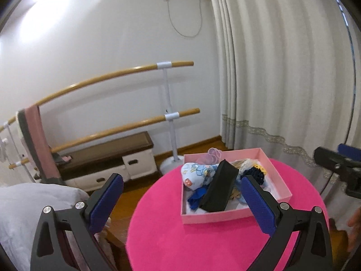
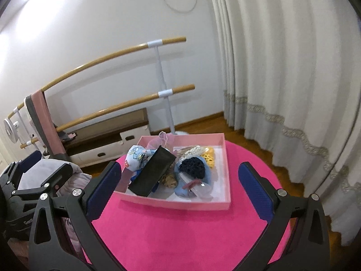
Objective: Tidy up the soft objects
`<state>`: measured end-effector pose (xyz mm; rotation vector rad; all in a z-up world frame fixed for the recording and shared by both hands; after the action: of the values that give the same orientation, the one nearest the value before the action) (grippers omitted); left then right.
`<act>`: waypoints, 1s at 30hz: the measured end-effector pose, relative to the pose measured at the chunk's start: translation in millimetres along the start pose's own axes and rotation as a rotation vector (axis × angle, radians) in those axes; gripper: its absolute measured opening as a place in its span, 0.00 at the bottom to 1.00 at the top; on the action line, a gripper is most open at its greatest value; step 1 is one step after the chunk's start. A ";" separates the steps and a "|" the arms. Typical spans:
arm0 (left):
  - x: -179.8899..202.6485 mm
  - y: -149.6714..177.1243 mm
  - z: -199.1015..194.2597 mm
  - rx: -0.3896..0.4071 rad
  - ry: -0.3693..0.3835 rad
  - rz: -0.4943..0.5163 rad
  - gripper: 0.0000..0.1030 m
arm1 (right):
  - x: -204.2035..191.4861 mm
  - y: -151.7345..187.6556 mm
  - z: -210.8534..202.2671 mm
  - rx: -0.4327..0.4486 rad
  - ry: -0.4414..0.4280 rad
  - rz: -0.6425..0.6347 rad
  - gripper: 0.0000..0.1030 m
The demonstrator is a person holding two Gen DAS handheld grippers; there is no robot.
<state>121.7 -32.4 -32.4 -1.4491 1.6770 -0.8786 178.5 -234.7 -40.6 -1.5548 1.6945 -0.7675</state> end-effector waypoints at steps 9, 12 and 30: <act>7.8 60.7 -74.1 0.018 -0.015 -0.024 1.00 | -5.4 40.1 -86.4 0.086 0.061 -0.008 1.00; 9.7 79.1 -99.1 0.018 -0.021 -0.039 1.00 | -12.1 55.0 -106.4 0.105 0.060 -0.002 1.00; 19.4 116.2 -191.4 0.005 -0.011 -0.055 1.00 | -33.3 96.5 -147.1 0.150 0.068 -0.035 1.00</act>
<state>-102.9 -31.0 -40.7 -1.5000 1.6325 -0.9025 3.8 -196.5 -30.3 -1.4736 1.6220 -0.9528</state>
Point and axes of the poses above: each gripper's, at about its wrist camera, not at the fingertips, and z roughly the way its jaws point, x to its right, y to its underside, the point moved 10 cm from there along z, roughly the way its jaws point, and after that the axes turned 3 degrees about -x, right-handed, at the moved point
